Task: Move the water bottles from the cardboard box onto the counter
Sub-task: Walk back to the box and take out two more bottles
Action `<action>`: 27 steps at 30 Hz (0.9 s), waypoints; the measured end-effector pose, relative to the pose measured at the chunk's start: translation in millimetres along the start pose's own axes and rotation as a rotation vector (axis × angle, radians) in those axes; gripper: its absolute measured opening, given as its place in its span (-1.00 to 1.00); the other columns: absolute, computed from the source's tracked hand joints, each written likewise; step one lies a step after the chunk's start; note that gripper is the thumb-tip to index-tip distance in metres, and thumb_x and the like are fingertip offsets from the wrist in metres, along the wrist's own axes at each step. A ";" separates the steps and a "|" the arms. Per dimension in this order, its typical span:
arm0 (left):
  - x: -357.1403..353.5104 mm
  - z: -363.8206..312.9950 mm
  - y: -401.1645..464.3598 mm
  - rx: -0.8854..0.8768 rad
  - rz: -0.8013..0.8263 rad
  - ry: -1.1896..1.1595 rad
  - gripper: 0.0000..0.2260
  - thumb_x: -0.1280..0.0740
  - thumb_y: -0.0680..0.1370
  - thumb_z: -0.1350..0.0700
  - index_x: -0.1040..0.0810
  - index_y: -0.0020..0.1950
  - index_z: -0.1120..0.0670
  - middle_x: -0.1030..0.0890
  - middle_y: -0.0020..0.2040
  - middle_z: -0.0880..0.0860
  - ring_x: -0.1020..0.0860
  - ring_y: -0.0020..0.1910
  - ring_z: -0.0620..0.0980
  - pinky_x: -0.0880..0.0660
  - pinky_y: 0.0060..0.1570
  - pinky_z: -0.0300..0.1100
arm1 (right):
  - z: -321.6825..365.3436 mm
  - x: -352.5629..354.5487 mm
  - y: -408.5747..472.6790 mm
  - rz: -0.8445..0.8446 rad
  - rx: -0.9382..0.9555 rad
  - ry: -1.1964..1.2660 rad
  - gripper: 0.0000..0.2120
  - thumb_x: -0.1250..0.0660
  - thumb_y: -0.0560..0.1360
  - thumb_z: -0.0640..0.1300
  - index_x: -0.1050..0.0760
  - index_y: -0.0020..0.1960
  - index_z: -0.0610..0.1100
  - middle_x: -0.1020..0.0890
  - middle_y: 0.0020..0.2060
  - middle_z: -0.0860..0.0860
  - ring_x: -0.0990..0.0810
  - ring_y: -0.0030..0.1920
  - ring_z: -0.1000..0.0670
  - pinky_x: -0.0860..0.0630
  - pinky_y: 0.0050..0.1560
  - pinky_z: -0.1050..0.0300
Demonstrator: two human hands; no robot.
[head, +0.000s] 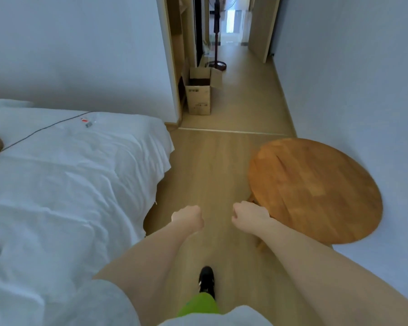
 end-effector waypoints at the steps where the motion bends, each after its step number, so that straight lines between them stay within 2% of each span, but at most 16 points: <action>1: 19.9 1.2 24.0 -0.004 -0.008 0.011 -0.79 -0.13 0.55 0.22 -0.52 0.08 0.12 -0.52 -0.10 0.04 -0.50 -0.17 0.04 -0.40 -0.20 -0.16 | -0.6 13.3 26.3 0.019 -0.007 -0.007 -0.73 -0.11 0.60 0.00 -0.43 0.16 -0.14 -0.51 0.05 -0.07 -0.53 0.06 -0.12 -0.47 -0.01 -0.01; 6: 117.0 -3.3 132.2 -0.031 -0.044 0.058 -0.81 -0.14 0.56 0.24 -0.53 0.04 0.12 -0.43 -0.25 -0.01 -0.47 -0.20 0.04 -0.35 -0.22 -0.15 | 0.5 83.9 138.2 0.032 -0.016 0.052 -0.75 -0.12 0.60 -0.01 -0.42 0.14 -0.15 -0.48 -0.04 -0.06 -0.50 -0.02 -0.11 -0.46 -0.02 -0.03; 10: 159.6 -5.3 210.8 -0.046 -0.001 0.058 -0.81 -0.15 0.56 0.24 -0.53 0.06 0.14 -0.48 -0.20 0.01 -0.49 -0.20 0.03 -0.38 -0.21 -0.15 | -22.7 123.9 216.8 0.058 -0.026 0.026 -0.75 -0.13 0.61 -0.01 -0.43 0.12 -0.15 -0.52 0.01 -0.08 -0.54 0.02 -0.13 -0.41 -0.11 0.02; 15: 201.3 -9.6 324.6 -0.028 0.030 0.042 -0.87 -0.12 0.58 0.21 -0.45 -0.07 0.10 -0.46 -0.22 -0.01 -0.48 -0.19 0.01 -0.39 -0.18 -0.17 | -75.7 155.4 324.1 0.181 -0.057 -0.045 -0.76 -0.11 0.61 -0.08 -0.47 0.13 -0.16 -0.52 -0.09 -0.05 -0.52 -0.10 -0.07 -0.40 -0.14 0.08; 18: 242.6 -20.5 399.0 0.007 0.036 0.034 -0.84 -0.12 0.57 0.22 -0.39 -0.20 0.10 -0.43 -0.27 0.00 -0.45 -0.24 0.00 -0.39 -0.19 -0.17 | -107.6 188.2 402.9 0.174 -0.061 -0.049 -0.78 -0.12 0.61 -0.13 -0.50 0.10 -0.17 -0.56 -0.12 -0.03 -0.48 -0.19 -0.03 -0.37 -0.21 0.12; 23: 328.5 -55.9 506.0 0.037 0.015 0.034 -0.81 -0.12 0.60 0.21 -0.42 -0.19 0.11 -0.44 -0.26 0.01 -0.51 -0.16 0.05 -0.46 -0.09 -0.14 | -146.8 273.1 520.5 0.127 -0.033 -0.105 -0.75 -0.15 0.61 -0.06 -0.49 0.17 -0.15 -0.60 0.07 -0.06 -0.59 0.08 -0.10 -0.41 -0.11 0.07; 27: 391.4 -75.9 578.4 0.027 -0.012 0.065 -0.83 -0.13 0.59 0.22 -0.51 0.03 0.14 -0.49 -0.20 0.02 -0.51 -0.17 0.05 -0.42 -0.16 -0.15 | -168.3 334.3 596.8 0.111 -0.007 -0.133 -0.73 -0.15 0.60 -0.04 -0.49 0.20 -0.14 -0.59 0.11 -0.08 -0.57 0.14 -0.13 -0.38 -0.08 0.06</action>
Point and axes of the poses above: each hand's wrist, its own y-axis towards the middle knuckle, its own x-axis out of the back of the hand, z = x × y, the point moved 6 cm from there along y, towards the middle knuckle
